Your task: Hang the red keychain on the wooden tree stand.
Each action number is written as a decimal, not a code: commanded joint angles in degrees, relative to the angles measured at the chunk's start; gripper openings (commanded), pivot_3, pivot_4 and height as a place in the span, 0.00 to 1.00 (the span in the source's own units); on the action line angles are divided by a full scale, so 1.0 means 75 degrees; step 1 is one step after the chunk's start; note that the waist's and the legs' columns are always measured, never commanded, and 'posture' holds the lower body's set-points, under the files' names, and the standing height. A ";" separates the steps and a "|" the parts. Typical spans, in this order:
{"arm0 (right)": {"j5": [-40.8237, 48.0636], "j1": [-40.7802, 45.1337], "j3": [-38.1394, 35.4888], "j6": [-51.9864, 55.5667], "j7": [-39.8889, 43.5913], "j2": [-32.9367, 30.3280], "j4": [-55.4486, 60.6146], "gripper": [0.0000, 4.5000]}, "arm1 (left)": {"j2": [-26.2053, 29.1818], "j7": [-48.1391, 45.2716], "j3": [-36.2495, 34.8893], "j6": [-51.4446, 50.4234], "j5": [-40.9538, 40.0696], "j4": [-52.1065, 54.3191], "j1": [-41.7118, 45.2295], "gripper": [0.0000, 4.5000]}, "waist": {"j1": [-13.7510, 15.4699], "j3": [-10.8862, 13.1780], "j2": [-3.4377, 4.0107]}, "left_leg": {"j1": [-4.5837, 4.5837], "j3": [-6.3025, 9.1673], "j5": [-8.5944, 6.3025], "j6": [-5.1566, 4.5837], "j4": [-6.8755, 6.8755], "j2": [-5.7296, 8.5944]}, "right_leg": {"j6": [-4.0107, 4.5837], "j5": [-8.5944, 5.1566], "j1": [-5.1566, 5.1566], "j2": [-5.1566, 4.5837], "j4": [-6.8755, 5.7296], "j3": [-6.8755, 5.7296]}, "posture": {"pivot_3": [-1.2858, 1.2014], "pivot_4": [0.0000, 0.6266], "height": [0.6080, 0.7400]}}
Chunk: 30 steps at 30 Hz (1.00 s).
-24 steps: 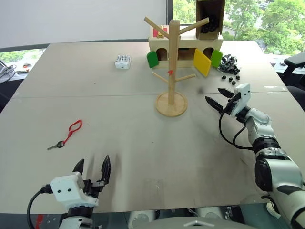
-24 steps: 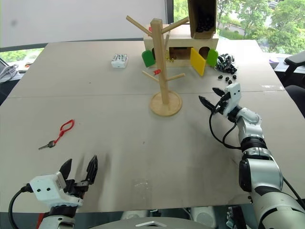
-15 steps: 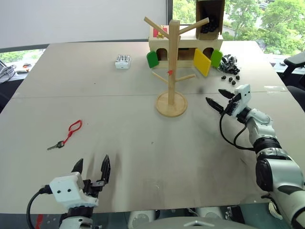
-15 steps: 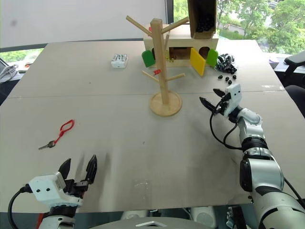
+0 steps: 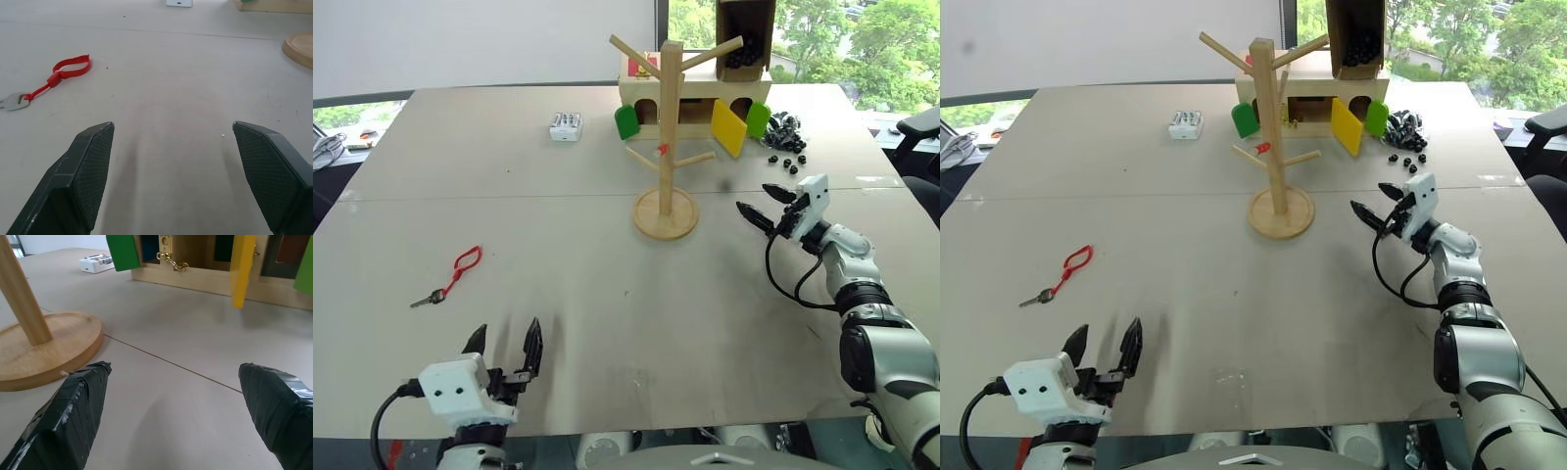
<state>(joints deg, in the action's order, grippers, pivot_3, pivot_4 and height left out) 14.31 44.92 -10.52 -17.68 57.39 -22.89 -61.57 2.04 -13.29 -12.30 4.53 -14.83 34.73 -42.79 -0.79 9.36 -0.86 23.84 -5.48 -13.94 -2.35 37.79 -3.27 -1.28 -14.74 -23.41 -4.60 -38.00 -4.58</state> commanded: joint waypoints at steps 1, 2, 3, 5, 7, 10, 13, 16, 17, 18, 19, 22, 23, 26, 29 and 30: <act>0.0288 -0.0122 -0.0008 -0.0111 0.1172 -0.0211 0.0688 1.00 | 0.0366 0.0050 -0.0375 -0.0380 -0.0360 0.0190 0.0414 0.89 | 0.0004 0.0000 0.0000 | 0.0000 0.0001 0.0000 0.0000 0.0000 0.0000 | 0.0000 0.0000 0.0001 0.0001 0.0000 -0.0001 | 0.52 0.24 1.00; 0.0423 -0.0325 0.0068 -0.0009 0.1711 -0.0236 0.1046 1.00 | 0.0562 0.0025 -0.0536 -0.0574 -0.0532 0.0214 0.0646 0.89 | 0.0012 0.0000 0.0000 | 0.0001 0.0002 0.0000 0.0000 0.0000 -0.0001 | 0.0000 0.0000 0.0000 0.0001 -0.0001 -0.0002 | 0.52 0.24 1.00; 0.0585 -0.0567 0.0134 0.0146 0.2203 -0.0252 0.1469 1.00 | 0.0769 -0.0017 -0.0713 -0.0765 -0.0727 0.0202 0.0870 0.89 | 0.0027 0.0000 0.0000 | 0.0001 0.0006 0.0000 0.0000 0.0000 -0.0002 | 0.0000 0.0000 0.0001 0.0001 -0.0002 -0.0005 | 0.52 0.24 1.00; 0.0866 -0.1326 0.0371 0.0259 0.3096 -0.0359 0.2612 1.00 | 0.1323 -0.0117 -0.1090 -0.1250 -0.1095 0.0079 0.1434 0.89 | 0.0048 -0.0001 -0.0001 | 0.0002 0.0019 0.0000 0.0000 0.0000 -0.0003 | 0.0000 0.0000 0.0006 0.0001 -0.0001 -0.0016 | 0.52 0.24 1.00; 0.1044 -0.2200 0.0717 0.0361 0.3936 -0.0617 0.3806 1.00 | 0.1922 -0.0232 -0.1527 -0.1755 -0.1535 -0.0181 0.2050 0.89 | 0.0071 -0.0001 0.0000 | 0.0002 0.0028 0.0001 0.0001 0.0001 -0.0003 | 0.0001 0.0000 0.0011 -0.0001 0.0000 -0.0026 | 0.52 0.24 1.00; 0.1273 -0.3191 0.0988 0.0393 0.4513 -0.0931 0.5002 1.00 | 0.2595 -0.0427 -0.2089 -0.2216 -0.2042 -0.0750 0.2792 0.89 | 0.0094 -0.0003 0.0003 | -0.0002 0.0030 0.0001 0.0001 0.0004 -0.0002 | -0.0001 0.0001 0.0019 -0.0006 -0.0001 -0.0029 | 0.52 0.24 1.00; 0.1469 -0.3666 0.1119 0.0543 0.4362 -0.1069 0.5678 1.00 | 0.3119 -0.0764 -0.2391 -0.2440 -0.2223 -0.1583 0.3368 0.89 | 0.0009 -0.0002 0.0003 | -0.0013 0.0027 0.0001 0.0002 0.0014 -0.0001 | -0.0003 0.0002 0.0027 -0.0006 -0.0003 -0.0027 | 0.52 0.24 1.00; 0.1476 -0.3809 0.1132 0.0478 0.4057 -0.1143 0.5921 1.00 | 0.3551 -0.1101 -0.2487 -0.2494 -0.2143 -0.2427 0.3836 0.89 | -0.0006 -0.0003 0.0002 | -0.0019 0.0030 0.0002 0.0004 0.0014 -0.0003 | -0.0002 0.0002 0.0029 0.0002 -0.0004 -0.0026 | 0.52 0.24 1.00; 0.1464 -0.3823 0.1089 0.0395 0.3952 -0.1155 0.5961 1.00 | 0.3684 -0.1104 -0.2522 -0.2558 -0.2096 -0.2773 0.4060 0.89 | 0.0005 -0.0003 0.0002 | -0.0019 0.0031 0.0003 0.0006 0.0014 -0.0003 | -0.0001 0.0001 0.0029 0.0005 -0.0005 -0.0028 | 0.52 0.24 1.00; 0.1457 -0.3833 0.1068 0.0342 0.3876 -0.1158 0.5996 1.00 | 0.3773 -0.1109 -0.2551 -0.2595 -0.2065 -0.3023 0.4218 0.89 | 0.0019 -0.0002 0.0002 | -0.0018 0.0033 0.0004 0.0007 0.0014 -0.0003 | -0.0001 0.0001 0.0029 0.0005 -0.0005 -0.0030 | 0.52 0.24 1.00; 0.1455 -0.3837 0.1052 0.0342 0.3787 -0.1162 0.6071 1.00 | 0.3854 -0.1091 -0.2571 -0.2635 -0.2022 -0.3231 0.4357 0.89 | 0.0031 -0.0002 0.0002 | -0.0016 0.0035 0.0004 0.0008 0.0014 -0.0002 | 0.0000 0.0001 0.0029 0.0005 -0.0004 -0.0032 | 0.52 0.24 1.00; 0.1445 -0.3848 0.0958 0.0349 0.3441 -0.1150 0.6351 1.00 | 0.4163 -0.1116 -0.2447 -0.2920 -0.1874 -0.3831 0.4766 0.89 | 0.0048 -0.0002 0.0001 | -0.0012 0.0032 0.0008 0.0014 0.0014 -0.0001 | 0.0000 0.0002 0.0029 -0.0001 -0.0002 -0.0031 | 0.52 0.24 1.00; 0.1441 -0.3862 0.0919 0.0328 0.3323 -0.1143 0.6437 1.00 | 0.4293 -0.1133 -0.2376 -0.3031 -0.1780 -0.4046 0.4890 0.89 | 0.0053 -0.0001 0.0000 | -0.0012 0.0031 0.0011 0.0020 0.0014 0.0000 | -0.0001 0.0002 0.0029 -0.0004 -0.0002 -0.0031 | 0.52 0.24 1.00; 0.1450 -0.3927 0.0839 0.0381 0.3014 -0.1151 0.6654 1.00 | 0.4563 -0.1245 -0.2277 -0.3259 -0.1594 -0.4428 0.5086 0.89 | 0.0045 -0.0002 0.0000 | -0.0013 0.0031 0.0012 0.0023 0.0014 0.0000 | -0.0001 0.0002 0.0030 -0.0004 -0.0003 -0.0033 | 0.52 0.24 1.00; 0.1436 -0.3981 0.0822 0.0364 0.2871 -0.1144 0.6740 1.00 | 0.4621 -0.1306 -0.2186 -0.3484 -0.1508 -0.4529 0.5099 0.89 | 0.0035 -0.0001 0.0000 | -0.0013 0.0030 0.0020 0.0036 0.0013 -0.0001 | -0.0001 0.0002 0.0030 -0.0006 -0.0002 -0.0031 | 0.52 0.24 1.00; 0.1434 -0.4002 0.0821 0.0363 0.2821 -0.1144 0.6774 1.00 | 0.4647 -0.1352 -0.2149 -0.3539 -0.1455 -0.4543 0.5065 0.89 | 0.0033 -0.0001 0.0000 | -0.0013 0.0030 0.0021 0.0038 0.0012 -0.0001 | -0.0001 0.0002 0.0029 -0.0006 -0.0002 -0.0031 | 0.52 0.24 1.00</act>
<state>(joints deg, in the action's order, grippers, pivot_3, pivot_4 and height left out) 24.22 15.14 -2.99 -14.17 79.39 -30.93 -13.25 35.58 -22.78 -28.27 -21.38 -26.51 0.30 -4.64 -0.54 9.35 -0.86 23.74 -5.26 -13.78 -2.04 37.89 -3.27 -1.28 -14.72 -23.19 -4.64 -38.01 -4.81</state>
